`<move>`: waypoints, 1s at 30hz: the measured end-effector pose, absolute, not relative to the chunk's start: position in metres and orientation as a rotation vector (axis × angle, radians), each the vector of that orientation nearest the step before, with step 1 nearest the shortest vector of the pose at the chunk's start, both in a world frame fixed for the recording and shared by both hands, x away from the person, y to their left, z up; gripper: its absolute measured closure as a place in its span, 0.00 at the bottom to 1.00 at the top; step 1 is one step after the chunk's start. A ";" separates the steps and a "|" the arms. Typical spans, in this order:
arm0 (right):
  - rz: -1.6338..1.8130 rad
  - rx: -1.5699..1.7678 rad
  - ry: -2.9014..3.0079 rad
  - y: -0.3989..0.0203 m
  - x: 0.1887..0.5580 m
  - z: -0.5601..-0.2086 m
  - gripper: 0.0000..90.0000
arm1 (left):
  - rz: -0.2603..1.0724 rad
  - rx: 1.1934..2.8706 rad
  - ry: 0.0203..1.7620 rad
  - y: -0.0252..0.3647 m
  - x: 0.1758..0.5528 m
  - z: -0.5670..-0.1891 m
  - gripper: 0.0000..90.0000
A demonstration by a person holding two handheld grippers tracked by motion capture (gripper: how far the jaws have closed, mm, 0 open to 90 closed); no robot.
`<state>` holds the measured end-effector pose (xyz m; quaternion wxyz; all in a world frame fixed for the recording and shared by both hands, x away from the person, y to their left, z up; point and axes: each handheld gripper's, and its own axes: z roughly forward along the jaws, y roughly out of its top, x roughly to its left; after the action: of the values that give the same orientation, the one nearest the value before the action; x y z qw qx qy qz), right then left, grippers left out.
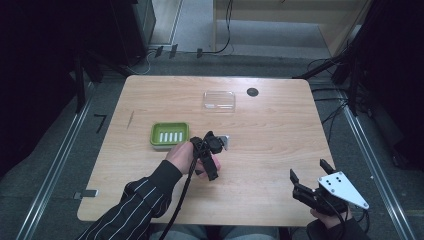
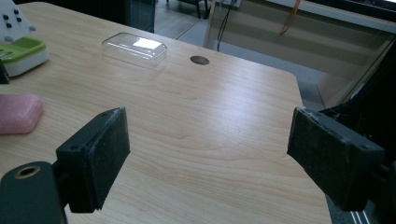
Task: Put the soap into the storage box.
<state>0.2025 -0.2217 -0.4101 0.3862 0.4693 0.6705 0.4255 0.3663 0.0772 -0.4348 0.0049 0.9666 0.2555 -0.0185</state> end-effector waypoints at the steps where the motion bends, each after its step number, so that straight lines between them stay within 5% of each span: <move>1: 1.084 1.197 1.708 -0.221 0.202 -0.410 0.15 | -0.059 3.032 0.800 0.077 0.367 -0.436 0.00; 15: 1.084 1.194 1.706 -0.222 0.202 -0.410 0.15 | -0.023 3.006 0.826 0.075 0.372 -0.447 0.04; 30: 1.086 1.201 1.703 -0.222 0.202 -0.410 0.15 | -0.048 3.020 0.844 0.075 0.373 -0.456 0.23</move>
<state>0.2023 -0.2218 -0.4100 0.3855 0.4715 0.6688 0.4264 0.3729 0.0747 -0.4563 0.0029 0.9630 0.2691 -0.0153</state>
